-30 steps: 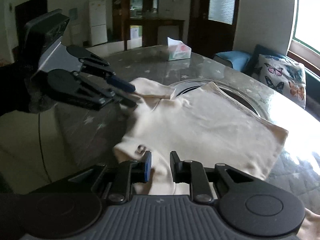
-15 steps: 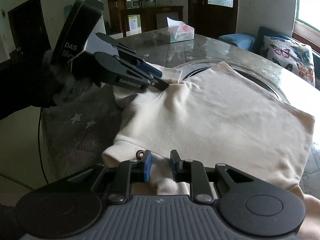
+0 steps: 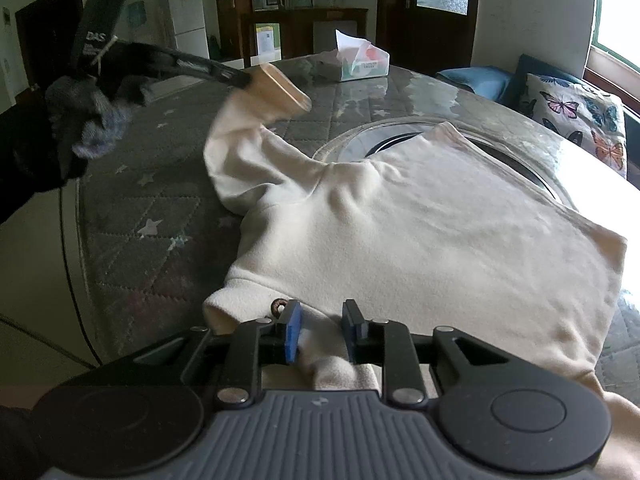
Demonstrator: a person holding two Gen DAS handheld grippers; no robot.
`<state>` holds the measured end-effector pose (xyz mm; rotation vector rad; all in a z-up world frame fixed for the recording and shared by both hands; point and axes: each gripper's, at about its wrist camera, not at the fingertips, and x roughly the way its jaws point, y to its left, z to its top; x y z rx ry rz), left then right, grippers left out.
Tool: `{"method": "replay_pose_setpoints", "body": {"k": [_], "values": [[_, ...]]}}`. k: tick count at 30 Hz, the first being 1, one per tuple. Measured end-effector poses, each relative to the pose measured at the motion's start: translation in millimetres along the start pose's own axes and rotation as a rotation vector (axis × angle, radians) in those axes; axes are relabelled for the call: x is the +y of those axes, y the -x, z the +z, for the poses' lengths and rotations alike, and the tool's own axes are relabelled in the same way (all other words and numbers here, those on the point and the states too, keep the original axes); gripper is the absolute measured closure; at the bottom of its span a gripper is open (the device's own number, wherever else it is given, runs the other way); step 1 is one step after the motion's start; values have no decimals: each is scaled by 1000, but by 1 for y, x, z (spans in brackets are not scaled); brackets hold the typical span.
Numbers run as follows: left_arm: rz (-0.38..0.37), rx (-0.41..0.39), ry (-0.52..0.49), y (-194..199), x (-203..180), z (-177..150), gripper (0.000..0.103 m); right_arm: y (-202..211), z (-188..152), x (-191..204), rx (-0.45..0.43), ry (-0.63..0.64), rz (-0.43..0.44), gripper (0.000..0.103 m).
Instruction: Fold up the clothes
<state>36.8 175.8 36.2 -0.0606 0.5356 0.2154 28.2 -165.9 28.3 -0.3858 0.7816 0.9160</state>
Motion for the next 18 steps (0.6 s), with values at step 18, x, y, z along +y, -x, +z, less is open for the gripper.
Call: {"method": "replay_pose_setpoints", "body": {"k": [18], "values": [[48, 40, 98, -7, 35, -6, 101, -27, 51, 58, -36, 178, 41, 80]]}}
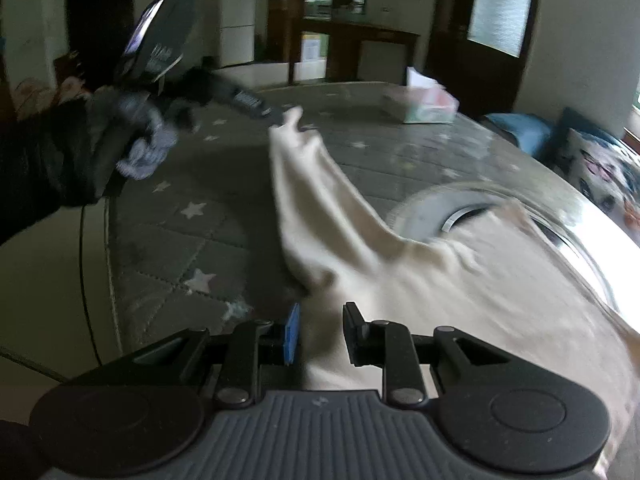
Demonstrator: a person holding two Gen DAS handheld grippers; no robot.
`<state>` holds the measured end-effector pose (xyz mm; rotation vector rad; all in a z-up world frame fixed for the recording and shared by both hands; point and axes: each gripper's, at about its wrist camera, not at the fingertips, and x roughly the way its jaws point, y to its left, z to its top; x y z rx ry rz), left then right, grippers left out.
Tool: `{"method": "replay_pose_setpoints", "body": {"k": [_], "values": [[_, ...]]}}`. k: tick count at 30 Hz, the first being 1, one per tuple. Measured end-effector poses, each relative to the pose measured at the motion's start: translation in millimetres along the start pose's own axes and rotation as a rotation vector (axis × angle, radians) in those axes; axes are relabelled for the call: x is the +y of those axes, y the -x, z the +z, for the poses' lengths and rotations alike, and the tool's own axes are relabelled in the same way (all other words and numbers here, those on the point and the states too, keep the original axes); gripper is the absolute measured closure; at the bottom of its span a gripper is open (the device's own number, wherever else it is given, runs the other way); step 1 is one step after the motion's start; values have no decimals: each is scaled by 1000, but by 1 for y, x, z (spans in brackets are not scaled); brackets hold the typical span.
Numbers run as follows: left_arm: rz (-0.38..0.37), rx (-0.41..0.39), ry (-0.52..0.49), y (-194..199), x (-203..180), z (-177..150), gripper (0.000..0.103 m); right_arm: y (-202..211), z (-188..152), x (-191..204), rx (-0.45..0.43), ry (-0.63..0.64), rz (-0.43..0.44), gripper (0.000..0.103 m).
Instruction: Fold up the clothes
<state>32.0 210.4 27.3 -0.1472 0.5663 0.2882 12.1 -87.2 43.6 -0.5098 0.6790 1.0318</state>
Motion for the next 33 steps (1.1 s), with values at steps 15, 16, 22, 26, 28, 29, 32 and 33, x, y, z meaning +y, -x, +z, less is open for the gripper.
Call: {"method": "replay_pose_setpoints", "body": {"k": [15, 16, 22, 26, 28, 29, 32, 33], "values": [[6, 2, -83, 6, -2, -1, 100, 6, -3, 1, -8, -16, 81, 98], [29, 24, -78, 2, 1, -5, 99, 1, -6, 3, 3, -11, 81, 97], [146, 103, -28, -6, 24, -18, 98, 3, -8, 3, 6, -22, 99, 90], [119, 86, -22, 4, 17, -15, 98, 20, -9, -5, -20, -48, 79, 78], [69, 76, -46, 9, 2, -13, 94, 29, -11, -12, -28, -65, 49, 69], [40, 72, -58, 12, -7, -13, 91, 33, -13, -16, -29, -73, 31, 69], [-54, 75, -92, 11, -35, -12, 82, 42, -25, -30, -16, -113, -31, 61], [-87, 79, -103, 11, -46, -13, 82, 45, -30, -35, -11, -133, -51, 60]]}}
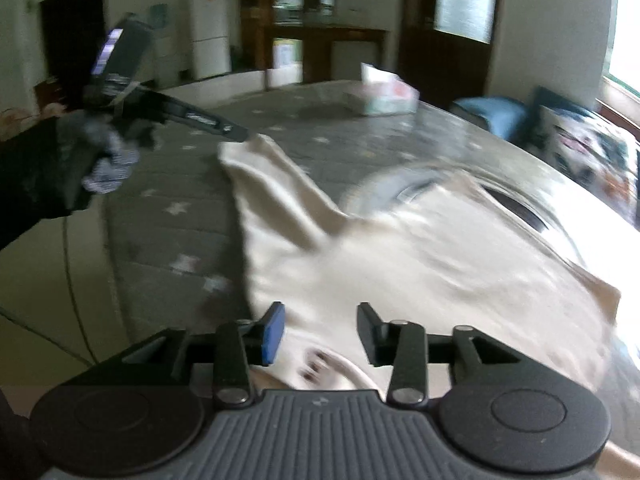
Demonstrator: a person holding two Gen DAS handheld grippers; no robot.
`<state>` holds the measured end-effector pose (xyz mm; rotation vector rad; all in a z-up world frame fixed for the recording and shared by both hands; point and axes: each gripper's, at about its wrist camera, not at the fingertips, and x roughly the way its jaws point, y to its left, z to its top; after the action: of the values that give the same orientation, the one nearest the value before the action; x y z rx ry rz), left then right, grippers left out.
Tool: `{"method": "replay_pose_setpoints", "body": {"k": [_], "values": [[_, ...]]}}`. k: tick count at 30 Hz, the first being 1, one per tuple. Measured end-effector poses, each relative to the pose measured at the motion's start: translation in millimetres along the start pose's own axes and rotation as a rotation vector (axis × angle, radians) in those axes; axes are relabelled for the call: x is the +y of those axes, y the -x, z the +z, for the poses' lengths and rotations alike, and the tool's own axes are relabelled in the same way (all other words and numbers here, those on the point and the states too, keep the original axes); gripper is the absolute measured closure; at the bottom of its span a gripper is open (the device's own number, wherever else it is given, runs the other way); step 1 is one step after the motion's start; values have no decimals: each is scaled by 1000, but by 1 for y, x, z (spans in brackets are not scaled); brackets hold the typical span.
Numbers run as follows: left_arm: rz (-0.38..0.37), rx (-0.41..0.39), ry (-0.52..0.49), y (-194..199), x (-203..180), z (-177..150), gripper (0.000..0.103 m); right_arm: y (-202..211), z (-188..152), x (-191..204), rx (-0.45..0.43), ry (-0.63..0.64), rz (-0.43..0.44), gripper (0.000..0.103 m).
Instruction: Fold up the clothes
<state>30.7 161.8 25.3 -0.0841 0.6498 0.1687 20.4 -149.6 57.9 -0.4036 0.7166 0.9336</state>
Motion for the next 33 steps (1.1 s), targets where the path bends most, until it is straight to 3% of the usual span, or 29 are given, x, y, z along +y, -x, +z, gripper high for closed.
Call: {"method": "replay_pose_setpoints", "body": {"k": [3, 11, 16, 18, 24, 29, 33], "values": [[-98, 3, -30, -5, -34, 2, 82, 8, -14, -18, 7, -59, -56, 54], [-303, 34, -87, -32, -116, 10, 88, 29, -54, -59, -1, -218, -158, 53], [-258, 82, -93, -55, -125, 4, 89, 38, -73, -73, -11, -274, -179, 53], [-232, 107, -79, -63, -122, 1, 94, 41, -79, -77, -11, -294, -189, 53], [-229, 107, -84, -63, -121, -1, 94, 52, -79, -89, -58, -315, -208, 52], [-210, 102, -113, -65, -129, -2, 94, 35, -67, -102, -85, -320, -201, 51], [-207, 104, -125, -64, -131, 0, 93, 20, -70, -121, -53, -373, -243, 52]]}}
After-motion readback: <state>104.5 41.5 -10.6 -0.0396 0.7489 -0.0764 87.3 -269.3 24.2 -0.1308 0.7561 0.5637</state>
